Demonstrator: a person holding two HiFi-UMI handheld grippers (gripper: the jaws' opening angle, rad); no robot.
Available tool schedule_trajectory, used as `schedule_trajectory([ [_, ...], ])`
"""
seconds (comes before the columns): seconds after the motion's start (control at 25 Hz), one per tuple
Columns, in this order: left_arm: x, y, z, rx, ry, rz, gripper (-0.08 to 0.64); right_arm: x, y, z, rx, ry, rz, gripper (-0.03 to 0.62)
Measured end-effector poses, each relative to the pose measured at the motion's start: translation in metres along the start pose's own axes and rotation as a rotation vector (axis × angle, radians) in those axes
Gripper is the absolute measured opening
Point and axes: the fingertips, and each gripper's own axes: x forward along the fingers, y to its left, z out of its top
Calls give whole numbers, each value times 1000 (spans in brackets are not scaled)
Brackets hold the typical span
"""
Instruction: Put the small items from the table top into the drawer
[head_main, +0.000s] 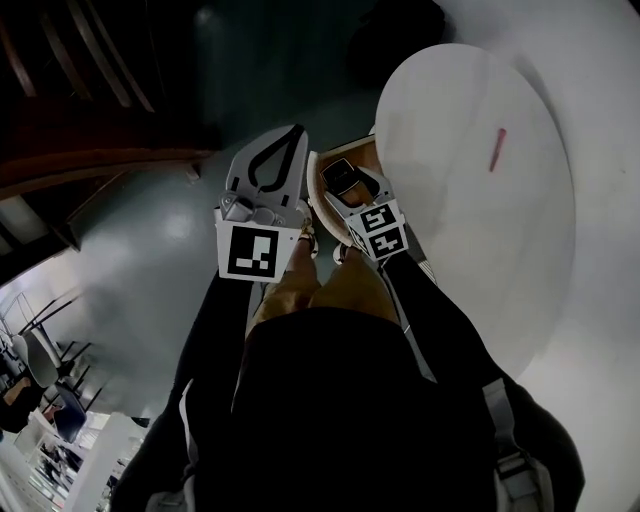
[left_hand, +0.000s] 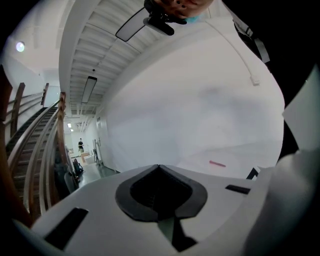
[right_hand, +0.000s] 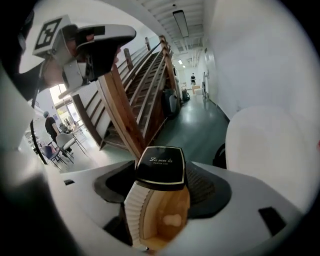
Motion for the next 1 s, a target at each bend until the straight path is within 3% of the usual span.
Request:
schedule_trajectory([
  [0.44, 2, 17, -22, 17, 56, -54, 15, 67, -36, -73, 89, 164, -124, 322],
  [0.64, 0, 18, -36, 30, 94, -74, 15, 89, -45, -97, 117, 211, -132, 323],
  [1.0, -14, 37, -61, 5, 144, -32, 15, 121, -51, -119, 123, 269, -134, 324],
])
